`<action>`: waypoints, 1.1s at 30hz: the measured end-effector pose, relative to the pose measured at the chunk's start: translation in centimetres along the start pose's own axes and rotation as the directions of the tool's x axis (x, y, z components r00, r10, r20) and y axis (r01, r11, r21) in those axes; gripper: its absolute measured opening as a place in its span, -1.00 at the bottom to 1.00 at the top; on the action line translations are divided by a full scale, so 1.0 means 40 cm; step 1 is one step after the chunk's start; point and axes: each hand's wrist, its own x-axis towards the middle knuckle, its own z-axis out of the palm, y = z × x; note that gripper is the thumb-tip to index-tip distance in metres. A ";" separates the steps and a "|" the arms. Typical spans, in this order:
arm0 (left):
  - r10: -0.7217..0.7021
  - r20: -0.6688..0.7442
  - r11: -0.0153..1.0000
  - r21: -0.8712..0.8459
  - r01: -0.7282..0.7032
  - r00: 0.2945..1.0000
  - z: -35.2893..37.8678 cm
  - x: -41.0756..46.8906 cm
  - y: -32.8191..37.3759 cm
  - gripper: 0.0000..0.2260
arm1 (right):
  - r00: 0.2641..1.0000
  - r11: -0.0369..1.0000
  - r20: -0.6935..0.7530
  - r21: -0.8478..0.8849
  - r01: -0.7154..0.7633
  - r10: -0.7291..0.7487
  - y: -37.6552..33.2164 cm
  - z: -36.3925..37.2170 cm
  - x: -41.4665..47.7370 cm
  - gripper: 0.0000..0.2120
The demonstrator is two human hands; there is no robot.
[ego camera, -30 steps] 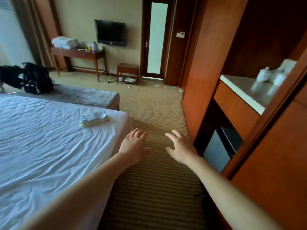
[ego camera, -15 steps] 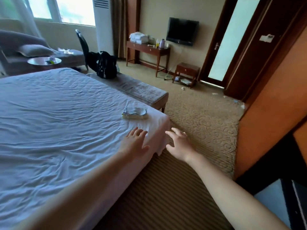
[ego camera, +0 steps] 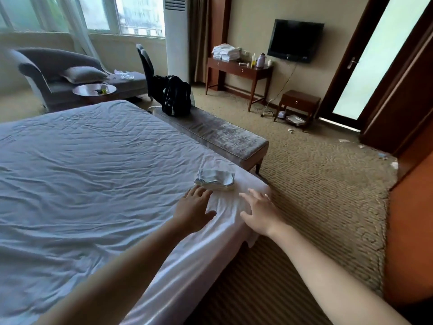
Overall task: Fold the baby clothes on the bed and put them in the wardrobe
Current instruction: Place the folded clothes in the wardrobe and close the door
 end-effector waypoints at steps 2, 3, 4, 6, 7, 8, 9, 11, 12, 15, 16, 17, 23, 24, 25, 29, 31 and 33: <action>0.002 -0.007 1.000 0.016 -0.002 1.000 -0.009 0.089 -0.054 -0.40 | 1.000 1.000 -0.005 0.008 -0.009 0.009 0.001 -0.001 0.090 -0.44; 0.004 -0.010 1.000 0.018 -0.004 1.000 -0.011 0.133 -0.080 -0.40 | 1.000 1.000 -0.006 0.016 -0.019 0.019 0.003 0.000 0.135 -0.45; 0.006 -0.009 1.000 0.018 -0.006 1.000 -0.012 0.174 -0.105 -0.40 | 1.000 0.999 -0.007 0.022 -0.028 0.029 0.004 0.003 0.178 -0.45; 0.009 0.001 1.000 0.013 -0.009 1.000 -0.007 0.245 -0.146 -0.41 | 0.999 0.999 0.011 0.026 -0.048 0.048 0.010 0.011 0.256 -0.46; 0.009 0.006 1.000 0.011 -0.009 1.000 -0.001 0.277 -0.164 -0.41 | 0.998 0.998 0.025 0.031 -0.058 0.057 0.014 0.015 0.293 -0.46; 0.008 0.011 1.000 0.013 -0.008 1.000 0.006 0.308 -0.179 -0.41 | 0.997 0.997 0.033 0.033 -0.068 0.067 0.019 0.016 0.329 -0.45; 0.009 0.013 1.000 0.015 -0.010 1.000 0.013 0.340 -0.195 -0.40 | 0.996 0.996 0.040 0.032 -0.077 0.076 0.027 0.015 0.367 -0.45; 0.007 0.016 1.000 0.011 -0.007 1.000 0.029 0.406 -0.224 -0.40 | 0.996 0.997 0.040 0.021 -0.079 0.078 0.046 0.014 0.442 -0.47; 0.002 0.017 1.000 0.005 -0.002 1.000 0.038 0.441 -0.237 -0.40 | 0.996 0.997 0.040 0.021 -0.076 0.075 0.057 0.013 0.480 -0.47; -0.028 0.040 0.999 -0.021 0.029 0.999 0.075 0.556 -0.274 -0.39 | 0.996 0.996 0.064 0.045 -0.071 0.068 0.096 0.023 0.605 -0.47; -0.046 0.050 0.998 -0.038 0.048 0.998 0.092 0.597 -0.284 -0.39 | 0.995 0.996 0.078 0.057 -0.070 0.065 0.113 0.030 0.649 -0.47; -0.069 0.064 0.995 -0.061 0.073 0.996 0.107 0.637 -0.293 -0.39 | 0.993 0.995 0.095 0.067 -0.073 0.067 0.130 0.038 0.693 -0.46; -0.182 0.169 0.970 -0.129 0.204 0.969 0.203 0.856 -0.336 -0.40 | 0.972 0.982 0.218 0.143 -0.123 0.090 0.256 0.095 0.932 -0.45; -0.193 0.185 0.967 -0.133 0.219 0.964 0.213 0.875 -0.340 -0.40 | 0.965 0.979 0.245 0.152 -0.133 0.093 0.272 0.105 0.952 -0.45; -0.220 0.212 0.958 -0.138 0.252 0.952 0.245 0.925 -0.357 -0.40 | 0.957 0.977 0.275 0.165 -0.138 0.088 0.308 0.129 1.013 -0.45; -0.274 0.291 0.934 -0.147 0.326 0.916 0.320 1.002 -0.399 -0.41 | 0.929 0.964 0.362 0.207 -0.166 0.082 0.380 0.198 1.120 -0.47; -0.309 0.331 0.919 -0.138 0.370 0.892 0.364 1.039 -0.421 -0.41 | 0.906 0.953 0.414 0.235 -0.193 0.081 0.415 0.250 1.172 -0.47; -0.332 0.365 0.906 -0.132 0.401 0.870 0.410 1.070 -0.447 -0.42 | 0.881 0.935 0.465 0.268 -0.232 0.085 0.445 0.308 1.215 -0.48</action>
